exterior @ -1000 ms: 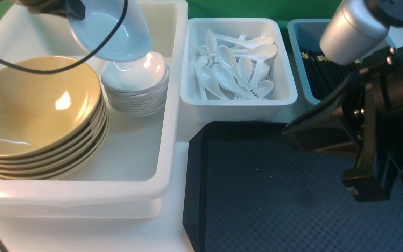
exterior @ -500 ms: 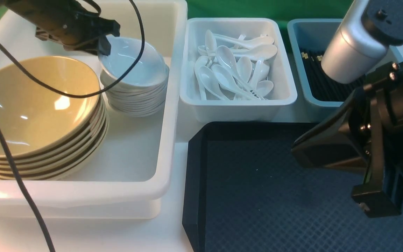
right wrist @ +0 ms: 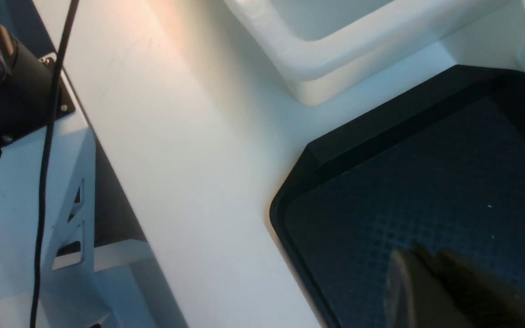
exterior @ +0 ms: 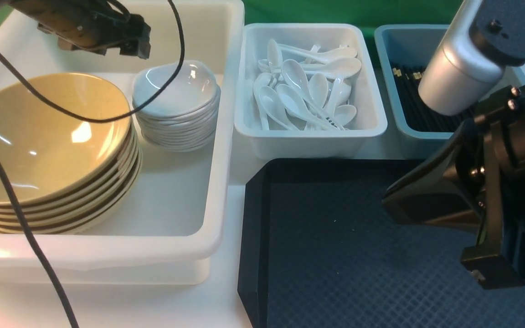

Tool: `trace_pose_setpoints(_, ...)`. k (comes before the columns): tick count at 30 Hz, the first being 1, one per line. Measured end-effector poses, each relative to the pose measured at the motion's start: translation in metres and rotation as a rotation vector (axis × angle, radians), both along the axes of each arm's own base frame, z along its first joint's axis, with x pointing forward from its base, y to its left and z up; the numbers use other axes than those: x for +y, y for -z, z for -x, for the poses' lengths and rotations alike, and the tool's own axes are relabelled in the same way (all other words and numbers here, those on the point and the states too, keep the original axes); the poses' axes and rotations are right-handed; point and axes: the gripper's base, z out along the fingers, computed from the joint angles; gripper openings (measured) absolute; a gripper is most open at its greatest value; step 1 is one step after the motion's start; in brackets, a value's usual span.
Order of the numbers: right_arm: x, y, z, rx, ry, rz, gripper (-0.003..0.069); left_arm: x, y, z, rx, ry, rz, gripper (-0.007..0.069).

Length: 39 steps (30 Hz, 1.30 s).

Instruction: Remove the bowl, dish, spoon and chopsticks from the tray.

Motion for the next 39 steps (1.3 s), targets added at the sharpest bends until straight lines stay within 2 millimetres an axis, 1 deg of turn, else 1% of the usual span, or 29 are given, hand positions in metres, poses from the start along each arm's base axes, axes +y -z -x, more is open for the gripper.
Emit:
trace_pose_setpoints(1, 0.000, 0.000, 0.000, -0.001, 0.000, 0.001, 0.0083, 0.000, -0.002, 0.001, -0.001, 0.001, -0.003, 0.0498)
trace_pose_setpoints(2, 0.000, 0.000, 0.000, -0.005, 0.001, 0.006, 0.0085, -0.002, -0.031, 0.017, -0.029, 0.021, -0.033, 0.0433)
trace_pose_setpoints(3, 0.000, 0.000, 0.000, -0.006, 0.002, 0.007, 0.0085, -0.003, -0.037, 0.021, -0.036, 0.024, -0.037, 0.0415)
trace_pose_setpoints(4, -0.001, 0.000, -0.001, -0.015, 0.005, 0.015, 0.0086, -0.003, -0.052, 0.032, -0.054, 0.032, -0.053, 0.0376)
trace_pose_setpoints(5, -0.002, 0.000, -0.003, -0.035, 0.012, 0.028, 0.0087, -0.005, -0.078, 0.054, -0.089, 0.046, -0.083, 0.0298)
trace_pose_setpoints(6, -0.002, 0.000, -0.003, -0.040, 0.014, 0.028, 0.0087, -0.006, -0.086, 0.061, -0.098, 0.050, -0.091, 0.0275)
trace_pose_setpoints(7, -0.003, -0.001, -0.006, -0.074, 0.024, 0.038, 0.0089, -0.007, -0.115, 0.092, -0.142, 0.059, -0.109, 0.0191)
trace_pose_setpoints(8, -0.004, -0.001, -0.008, -0.095, 0.030, 0.042, 0.0090, -0.007, -0.126, 0.109, -0.154, 0.062, -0.113, 0.0132)
trace_pose_setpoints(9, -0.004, -0.001, -0.008, -0.097, 0.030, 0.044, 0.0090, -0.007, -0.129, 0.113, -0.158, 0.063, -0.114, 0.0120)
trace_pose_setpoints(10, -0.004, -0.002, -0.010, -0.125, 0.037, 0.048, 0.0092, -0.006, -0.146, 0.147, -0.188, 0.068, -0.115, 0.0054)
trace_pose_setpoints(11, -0.004, -0.003, -0.011, -0.138, 0.040, 0.047, 0.0093, -0.004, -0.151, 0.168, -0.200, 0.067, -0.113, 0.0026)
trace_pose_setpoints(12, -0.004, -0.003, -0.012, -0.147, 0.043, 0.043, 0.0094, -0.002, -0.153, 0.189, -0.208, 0.062, -0.106, 0.0008)
trace_pose_setpoints(13, -0.004, -0.003, -0.012, -0.149, 0.043, 0.041, 0.0095, -0.001, -0.153, 0.196, -0.211, 0.060, -0.104, 0.0005)
trace_pose_setpoints(15, -0.004, -0.004, -0.013, -0.161, 0.046, 0.032, 0.0095, 0.004, -0.143, 0.236, -0.226, 0.037, -0.083, -0.0008)
trace_pose_setpoints(16, -0.003, -0.005, -0.014, -0.170, 0.048, 0.025, 0.0097, 0.007, -0.133, 0.257, -0.238, 0.028, -0.077, -0.0011)
trace_pose_setpoints(17, -0.003, -0.005, -0.014, -0.173, 0.048, 0.021, 0.0097, 0.008, -0.125, 0.269, -0.250, 0.023, -0.075, -0.0011)
trace_pose_setpoints(18, -0.002, -0.006, -0.015, -0.184, 0.050, 0.011, 0.0096, 0.012, -0.107, 0.291, -0.269, 0.014, -0.074, -0.0010)
trace_pose_setpoints(19, -0.002, -0.006, -0.015, -0.185, 0.051, 0.010, 0.0096, 0.012, -0.108, 0.290, -0.276, 0.013, -0.072, -0.0010)
trace_pose_setpoints(20, -0.002, -0.007, -0.015, -0.204, 0.054, -0.007, 0.0096, 0.015, -0.084, 0.314, -0.315, -0.006, -0.064, -0.0010)
trace_pose_setpoints(21, -0.002, -0.007, -0.015, -0.213, 0.056, -0.018, 0.0097, 0.017, -0.071, 0.320, -0.310, -0.012, -0.063, -0.0010)
trace_pose_setpoints(23, -0.004, -0.008, -0.013, -0.250, 0.063, -0.070, 0.0098, 0.020, -0.050, 0.339, -0.344, -0.044, -0.045, -0.0010)
trace_pose_setpoints(27, -0.012, -0.003, 0.002, -0.330, 0.071, -0.242, 0.0097, 0.025, -0.009, 0.358, -0.322, -0.090, -0.039, -0.0010)
trace_pose_setpoints(29, -0.020, 0.003, 0.014, -0.379, 0.069, -0.345, 0.0097, 0.027, 0.004, 0.368, -0.336, -0.097, -0.035, -0.0010)
trace_pose_setpoints(31, -0.031, 0.011, 0.028, -0.424, 0.071, -0.420, 0.0097, 0.028, 0.011, 0.375, -0.368, -0.097, -0.031, -0.0010)
trace_pose_setpoints(32, -0.031, 0.013, 0.027, -0.423, 0.071, -0.419, 0.0097, 0.028, 0.012, 0.376, -0.378, -0.098, -0.029, -0.0010)
trace_pose_setpoints(33, -0.040, 0.016, 0.037, -0.454, 0.076, -0.457, 0.0097, 0.028, 0.014, 0.379, -0.408, -0.098, -0.026, -0.0010)
trace_pose_setpoints(35, -0.050, 0.025, 0.048, -0.484, 0.078, -0.486, 0.0097, 0.029, 0.016, 0.383, -0.459, -0.098, -0.018, -0.0010)
trace_pose_setpoints(37, -0.059, 0.034, 0.057, -0.492, 0.081, -0.500, 0.0097, 0.029, 0.017, 0.386, -0.494, -0.097, -0.012, -0.0010)
trace_pose_setpoints(39, -0.062, 0.040, 0.061, -0.496, 0.084, -0.502, 0.0099, 0.029, 0.017, 0.386, -0.504, -0.097, -0.010, -0.0010)
